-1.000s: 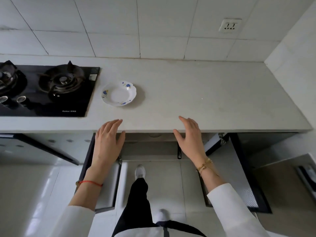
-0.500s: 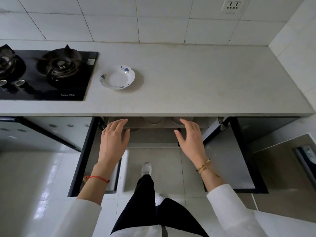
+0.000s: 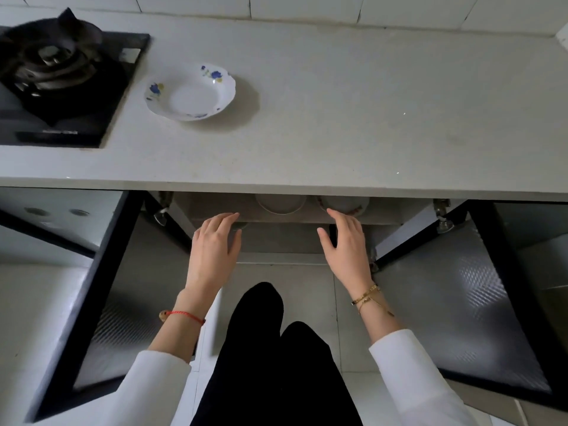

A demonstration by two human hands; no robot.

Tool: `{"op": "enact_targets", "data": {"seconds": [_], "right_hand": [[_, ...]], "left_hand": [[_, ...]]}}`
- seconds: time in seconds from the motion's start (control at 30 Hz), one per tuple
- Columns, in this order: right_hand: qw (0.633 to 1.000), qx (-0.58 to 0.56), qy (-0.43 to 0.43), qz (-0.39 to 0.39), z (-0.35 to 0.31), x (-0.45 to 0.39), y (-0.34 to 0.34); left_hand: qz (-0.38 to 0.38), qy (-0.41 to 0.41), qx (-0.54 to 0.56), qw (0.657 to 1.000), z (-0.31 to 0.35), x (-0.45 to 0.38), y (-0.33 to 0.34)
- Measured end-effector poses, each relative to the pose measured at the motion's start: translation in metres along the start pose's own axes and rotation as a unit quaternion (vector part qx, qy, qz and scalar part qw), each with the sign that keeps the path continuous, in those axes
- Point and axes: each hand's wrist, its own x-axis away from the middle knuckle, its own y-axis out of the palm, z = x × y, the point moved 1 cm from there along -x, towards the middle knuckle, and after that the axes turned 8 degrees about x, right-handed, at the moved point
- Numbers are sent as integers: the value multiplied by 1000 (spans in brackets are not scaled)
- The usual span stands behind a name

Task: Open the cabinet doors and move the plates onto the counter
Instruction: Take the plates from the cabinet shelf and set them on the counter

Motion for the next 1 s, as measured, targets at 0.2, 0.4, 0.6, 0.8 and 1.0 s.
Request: {"op": "enact_targets", "data": {"seconds": [0.2,0.4,0.6,0.8,1.0], "right_hand": [[1000,13,-8,13,52,-40,90],[999,11,-21,40,97,-72,172],[997,-7,-29,66,133,-97,233],[995,-3,-45,84,146,-113,261],[994,12,-52,92,147,-129,270]], "left_hand": [[9,9,-21,1000,-67,-42,89],[21,25,19,999,-123,-75,165],[42,68,-14,997,-171,-94,215],[61,81,-11,995,-191,-106,236],[60,90,-4,994,-191,-122,243]]}}
